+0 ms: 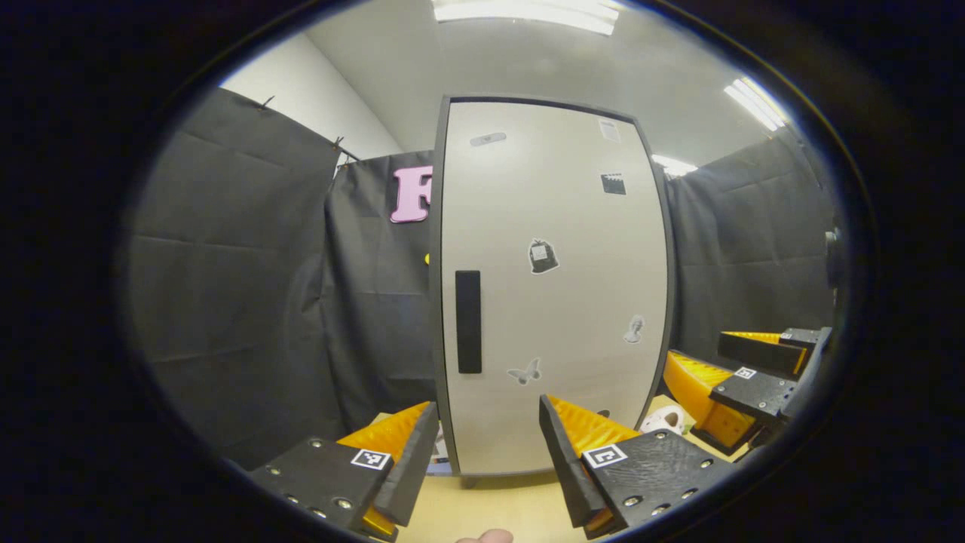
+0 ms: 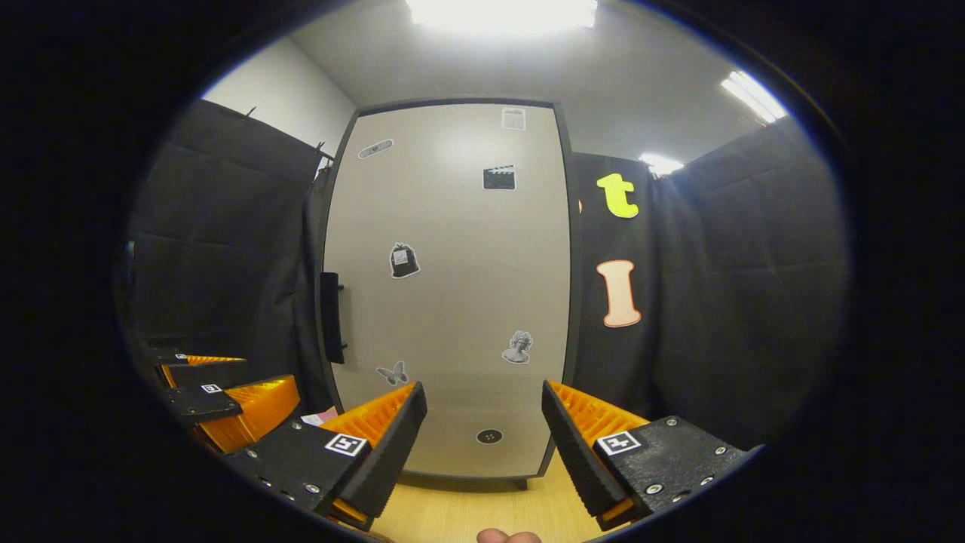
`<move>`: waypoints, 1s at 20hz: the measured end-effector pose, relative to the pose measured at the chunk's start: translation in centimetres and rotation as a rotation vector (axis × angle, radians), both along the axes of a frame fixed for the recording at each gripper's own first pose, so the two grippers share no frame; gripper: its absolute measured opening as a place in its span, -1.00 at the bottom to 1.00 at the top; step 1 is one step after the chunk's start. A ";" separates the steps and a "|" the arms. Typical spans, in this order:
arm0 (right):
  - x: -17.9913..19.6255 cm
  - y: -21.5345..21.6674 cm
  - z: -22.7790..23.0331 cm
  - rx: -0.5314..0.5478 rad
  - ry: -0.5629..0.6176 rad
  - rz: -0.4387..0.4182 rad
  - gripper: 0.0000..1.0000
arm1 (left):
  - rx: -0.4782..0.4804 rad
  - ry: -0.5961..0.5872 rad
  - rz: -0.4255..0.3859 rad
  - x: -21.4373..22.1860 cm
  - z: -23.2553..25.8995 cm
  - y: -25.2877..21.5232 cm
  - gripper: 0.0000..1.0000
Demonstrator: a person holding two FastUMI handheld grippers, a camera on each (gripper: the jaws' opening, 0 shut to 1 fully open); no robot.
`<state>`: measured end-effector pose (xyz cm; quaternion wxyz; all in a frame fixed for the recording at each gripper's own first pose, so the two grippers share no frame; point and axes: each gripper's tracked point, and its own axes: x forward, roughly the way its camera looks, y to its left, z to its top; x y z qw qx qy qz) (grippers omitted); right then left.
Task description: Open the cabinet door with the right hand, grasp the bottle in the cabinet with the left hand and place it on the coaster, then close the cabinet door with the right hand.
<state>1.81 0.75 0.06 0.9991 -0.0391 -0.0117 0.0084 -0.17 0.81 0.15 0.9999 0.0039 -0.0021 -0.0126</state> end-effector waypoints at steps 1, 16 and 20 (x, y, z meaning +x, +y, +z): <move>0.4 0.4 0.2 -0.004 -0.003 0.008 0.89 | -0.004 -0.001 0.001 -0.3 -0.2 0.3 0.53; 8.3 13.7 3.6 -0.052 -0.090 0.216 0.91 | 0.020 0.043 0.172 -8.4 -3.7 11.9 0.62; 10.8 17.3 3.2 -0.039 -0.085 0.251 0.91 | 0.047 0.046 0.239 -10.3 -4.0 15.3 0.62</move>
